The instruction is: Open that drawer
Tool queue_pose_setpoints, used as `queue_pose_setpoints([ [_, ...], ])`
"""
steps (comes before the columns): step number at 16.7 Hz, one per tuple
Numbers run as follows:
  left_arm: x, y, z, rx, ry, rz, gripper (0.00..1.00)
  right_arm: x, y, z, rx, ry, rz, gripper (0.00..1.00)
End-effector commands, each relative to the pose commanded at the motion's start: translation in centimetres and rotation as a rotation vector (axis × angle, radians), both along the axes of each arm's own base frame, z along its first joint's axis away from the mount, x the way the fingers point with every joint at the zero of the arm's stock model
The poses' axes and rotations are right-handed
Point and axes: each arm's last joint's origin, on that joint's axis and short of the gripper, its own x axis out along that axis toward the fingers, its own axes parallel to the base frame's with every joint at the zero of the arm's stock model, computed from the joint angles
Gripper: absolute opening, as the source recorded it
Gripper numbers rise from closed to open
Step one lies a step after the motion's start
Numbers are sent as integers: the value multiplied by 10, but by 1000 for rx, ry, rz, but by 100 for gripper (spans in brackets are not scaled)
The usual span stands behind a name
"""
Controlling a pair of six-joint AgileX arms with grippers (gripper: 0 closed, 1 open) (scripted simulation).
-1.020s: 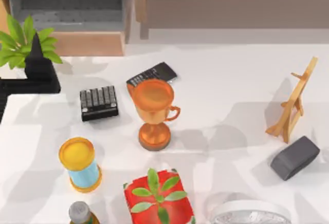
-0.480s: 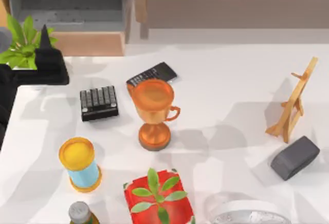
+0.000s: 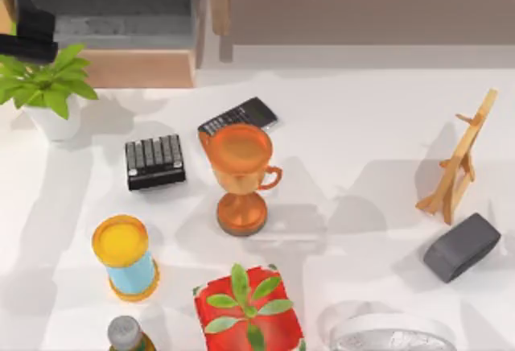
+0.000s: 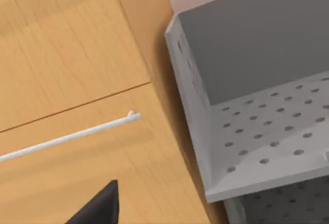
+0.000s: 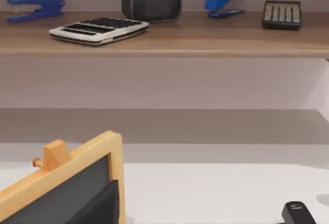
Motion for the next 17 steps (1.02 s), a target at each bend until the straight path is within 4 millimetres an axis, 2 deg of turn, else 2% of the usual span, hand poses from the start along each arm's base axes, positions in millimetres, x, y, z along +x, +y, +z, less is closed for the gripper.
queue_pose_setpoints([
  [2,35,29,-8,197,25,28,100,0,0,0,0,0,0,100],
  [4,67,63,-25,413,59,42,100,0,0,0,0,0,0,100],
  [8,112,131,-77,816,112,19,100,0,0,0,0,0,0,100],
  [10,125,156,-104,970,115,-9,100,0,0,0,0,0,0,100],
  [13,136,181,-137,1129,98,-51,100,0,0,0,0,0,0,100],
  [15,139,190,-150,1183,83,-70,100,0,0,0,0,0,0,100],
  [17,140,193,-154,1199,76,-76,100,0,0,0,0,0,0,100],
])
